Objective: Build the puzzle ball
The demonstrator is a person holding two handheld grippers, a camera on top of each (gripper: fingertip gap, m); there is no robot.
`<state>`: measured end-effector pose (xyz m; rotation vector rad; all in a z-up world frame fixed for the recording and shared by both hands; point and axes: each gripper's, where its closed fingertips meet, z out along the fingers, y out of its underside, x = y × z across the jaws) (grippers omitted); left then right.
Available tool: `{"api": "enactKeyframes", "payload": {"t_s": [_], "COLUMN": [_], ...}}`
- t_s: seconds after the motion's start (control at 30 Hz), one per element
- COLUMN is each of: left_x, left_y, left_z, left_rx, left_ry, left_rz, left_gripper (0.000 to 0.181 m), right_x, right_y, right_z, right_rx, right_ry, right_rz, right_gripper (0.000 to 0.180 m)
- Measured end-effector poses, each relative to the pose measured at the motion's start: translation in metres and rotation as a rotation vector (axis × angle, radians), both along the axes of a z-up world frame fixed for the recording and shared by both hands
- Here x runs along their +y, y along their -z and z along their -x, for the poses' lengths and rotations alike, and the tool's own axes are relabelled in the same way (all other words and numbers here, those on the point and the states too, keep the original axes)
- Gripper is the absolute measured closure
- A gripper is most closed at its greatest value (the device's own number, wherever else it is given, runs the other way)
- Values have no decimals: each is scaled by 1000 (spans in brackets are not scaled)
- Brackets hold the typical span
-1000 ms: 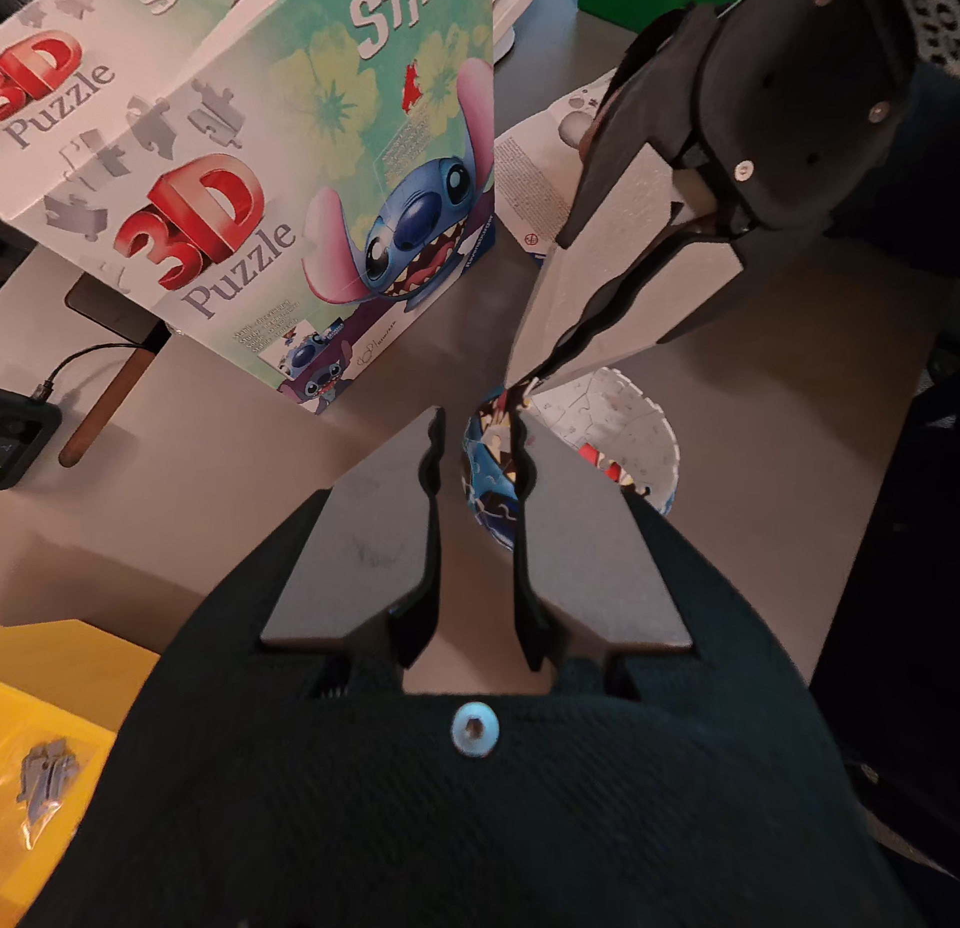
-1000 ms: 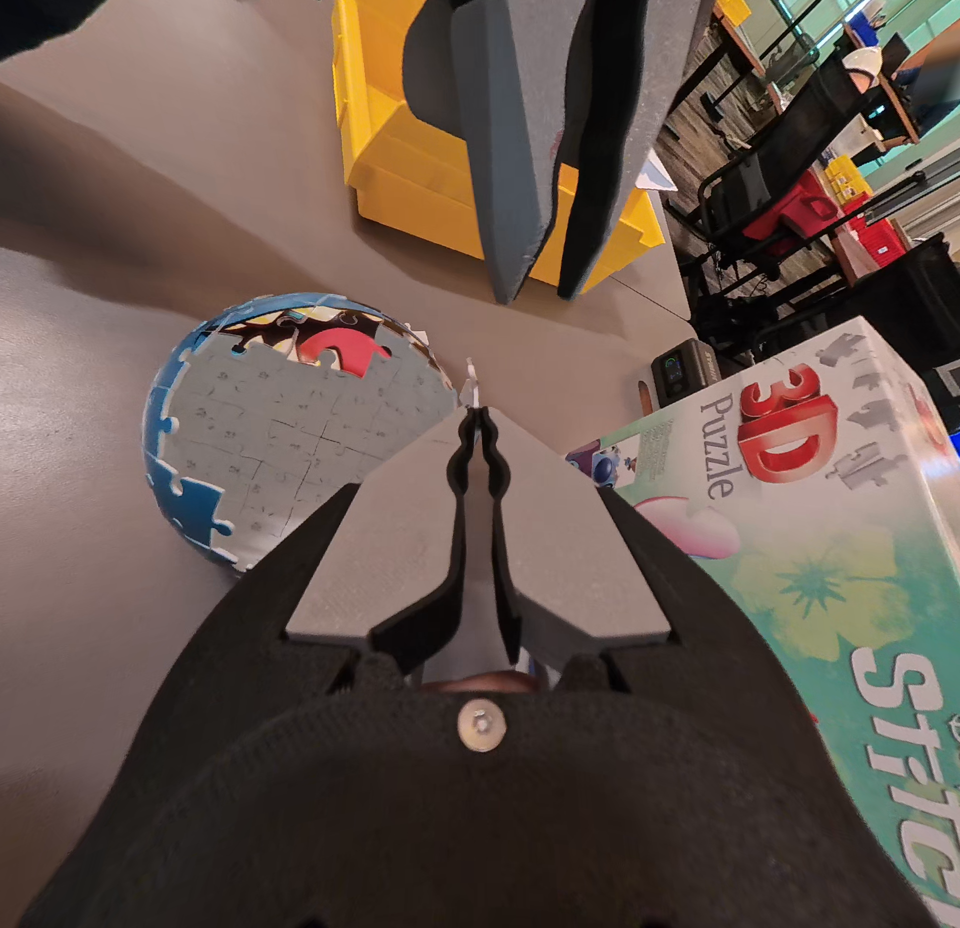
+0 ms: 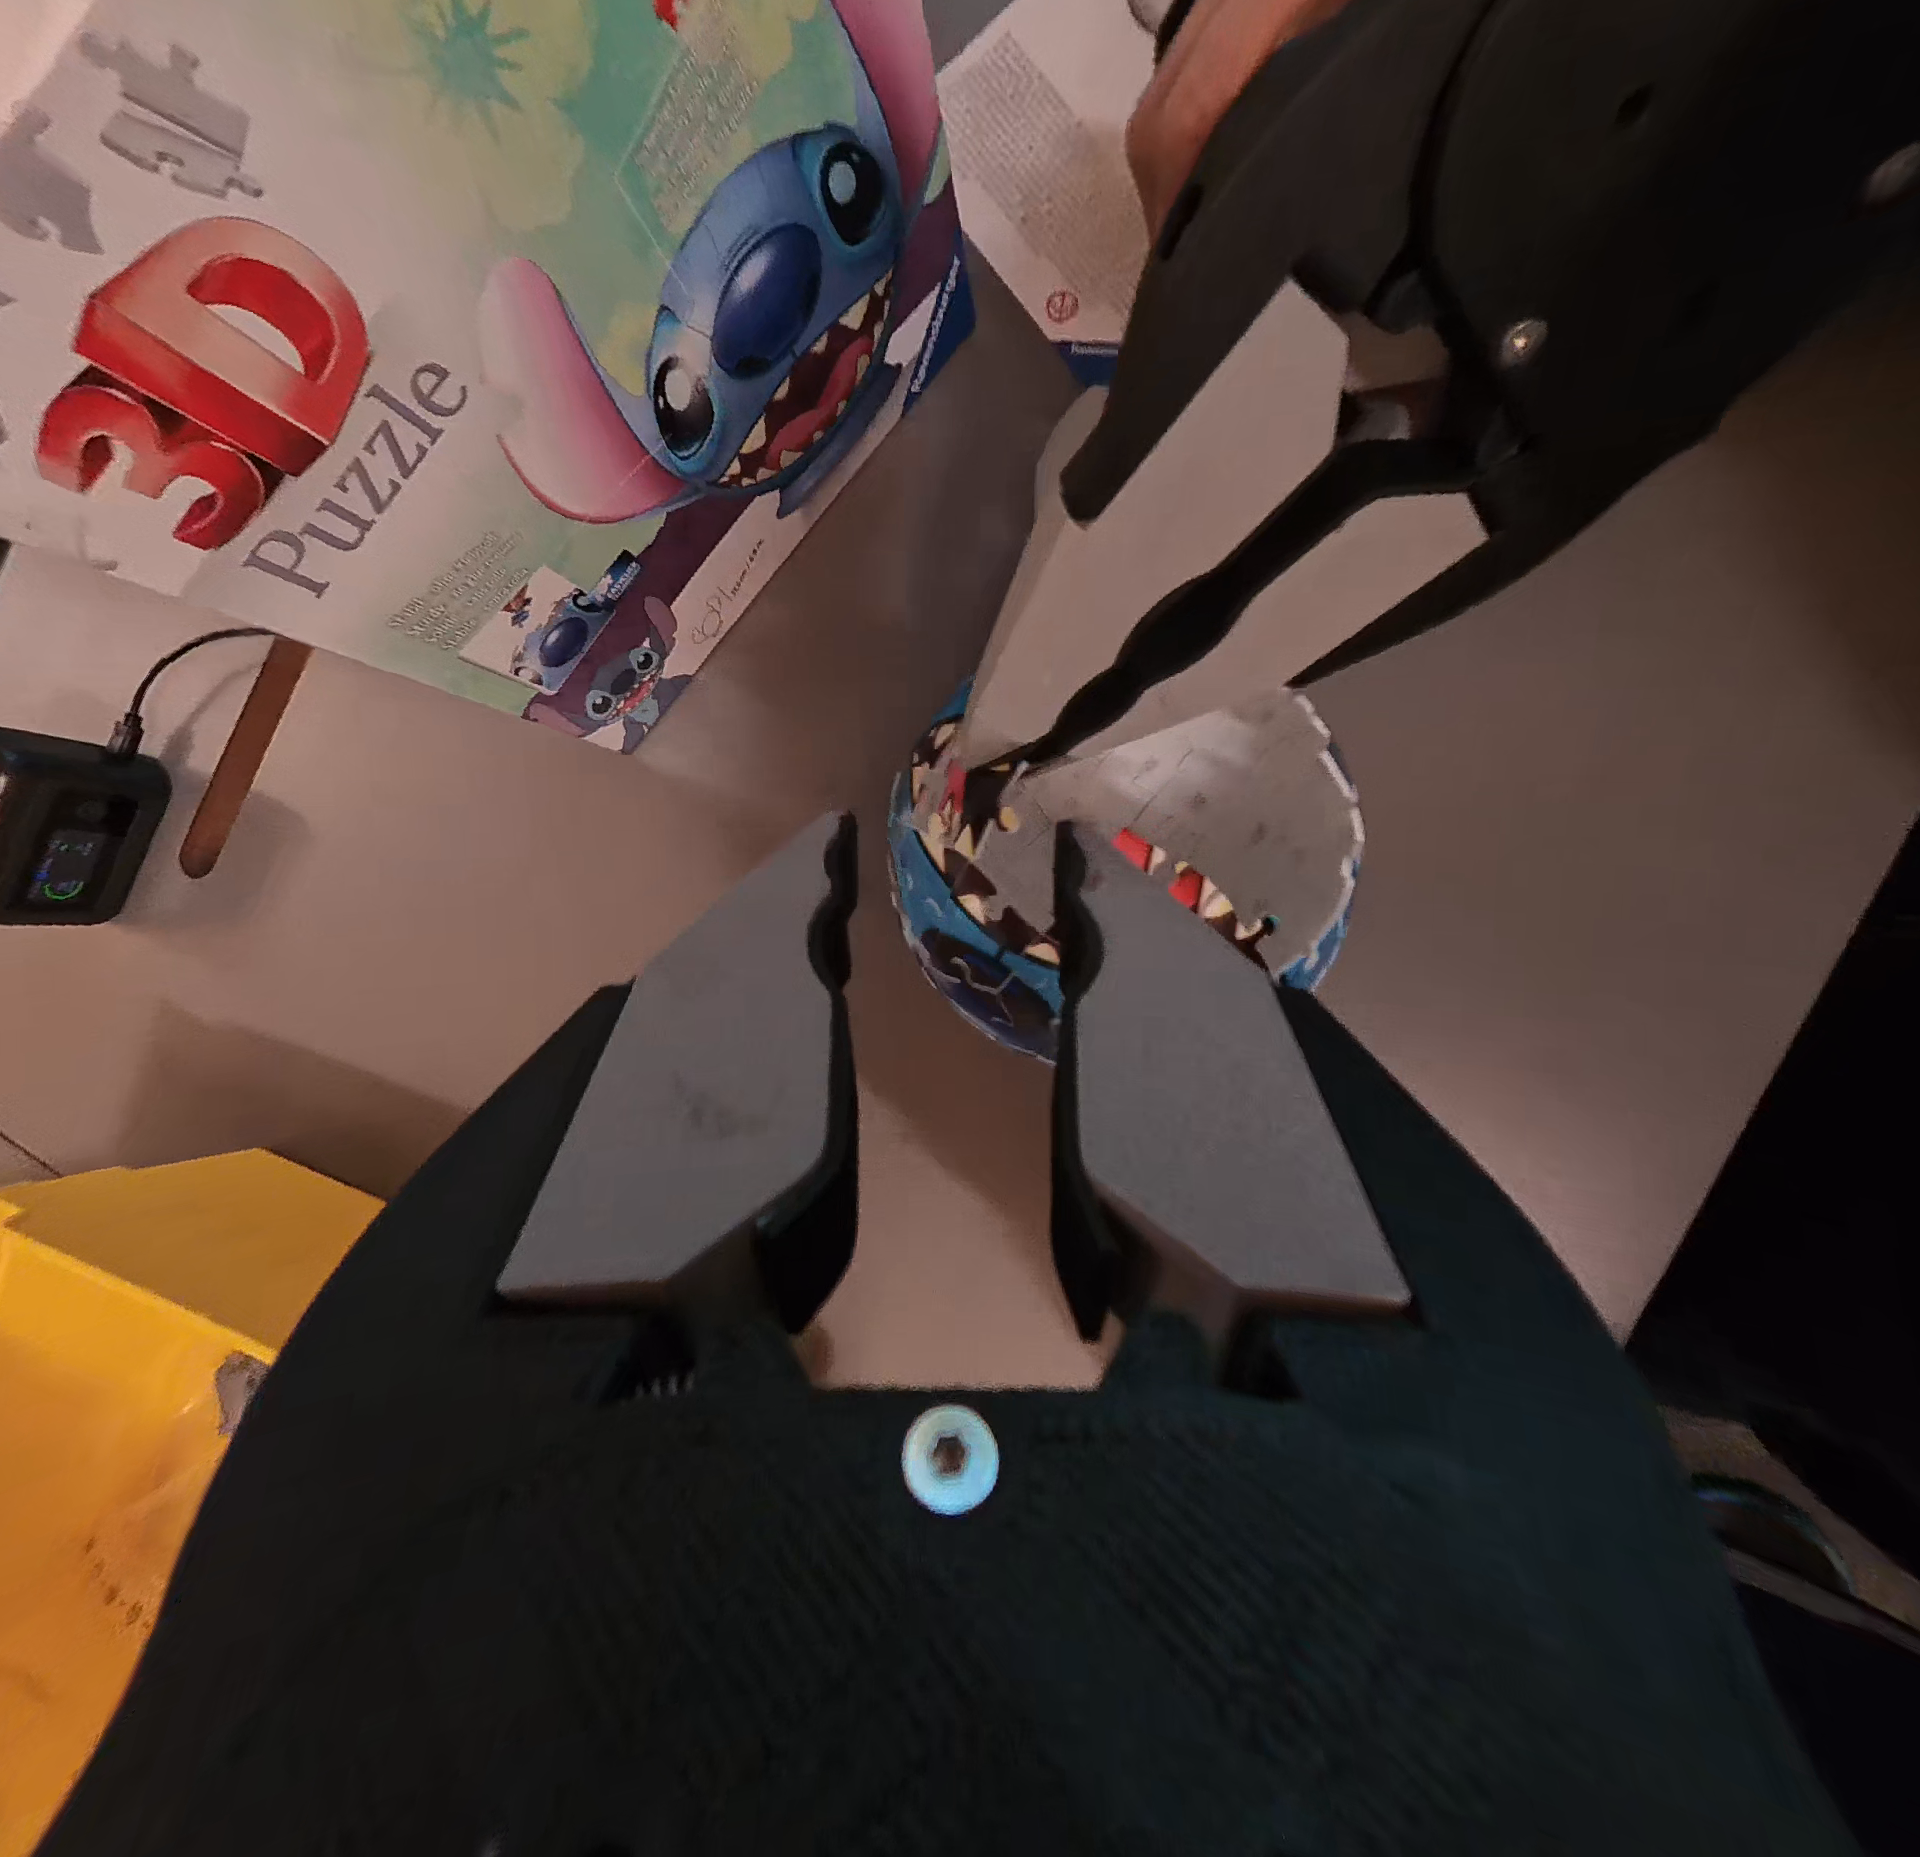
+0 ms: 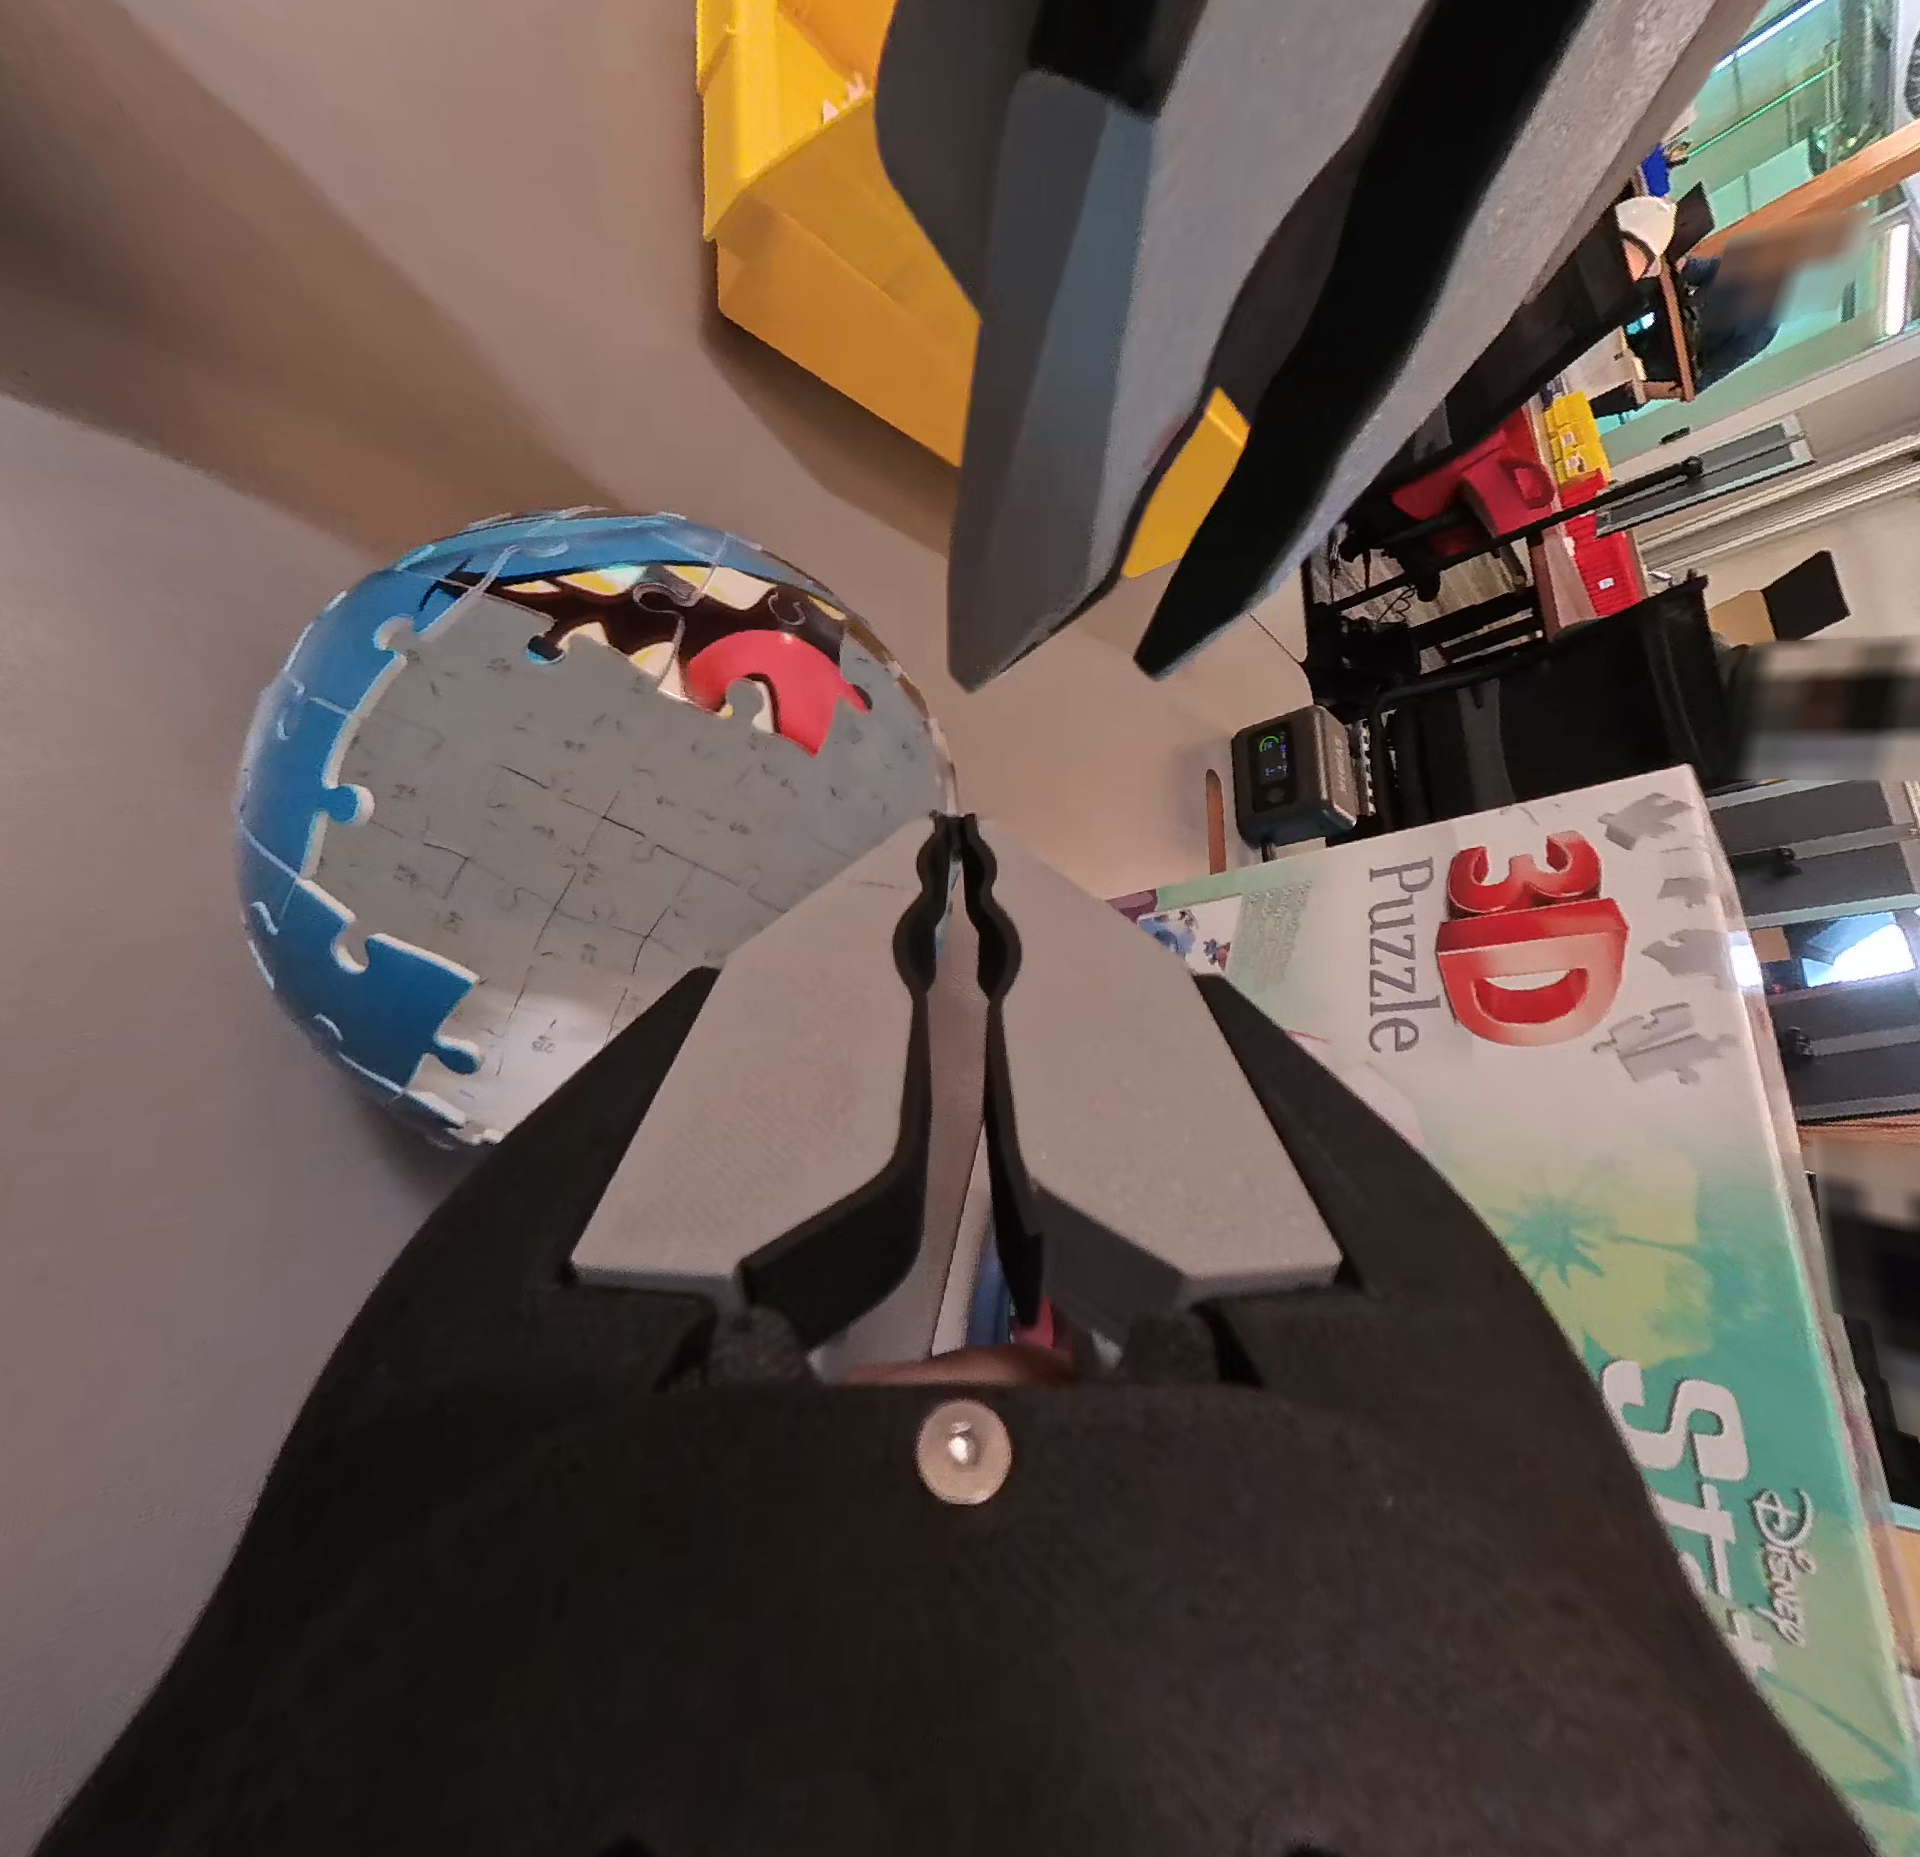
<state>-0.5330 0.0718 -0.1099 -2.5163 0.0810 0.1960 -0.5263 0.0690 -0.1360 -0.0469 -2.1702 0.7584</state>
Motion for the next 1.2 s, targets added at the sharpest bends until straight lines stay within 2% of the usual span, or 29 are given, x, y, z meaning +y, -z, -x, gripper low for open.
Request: {"api": "enactKeyframes", "payload": {"t_s": [0.33, 0.8, 1.2], "left_x": [2, 5, 0], "left_y": [23, 33, 32], "left_z": [-1, 5, 8], "left_rx": [16, 79, 155], "left_ry": [-9, -24, -51], "left_rz": [123, 192, 224], "left_gripper": [150, 168, 168], "right_x": [4, 5, 3], "right_y": [2, 1, 3], "right_z": [4, 6, 8], "right_rx": [34, 60, 82], "right_ry": [10, 5, -3], "right_rz": [-25, -20, -16], "right_gripper": [180, 180, 180]}}
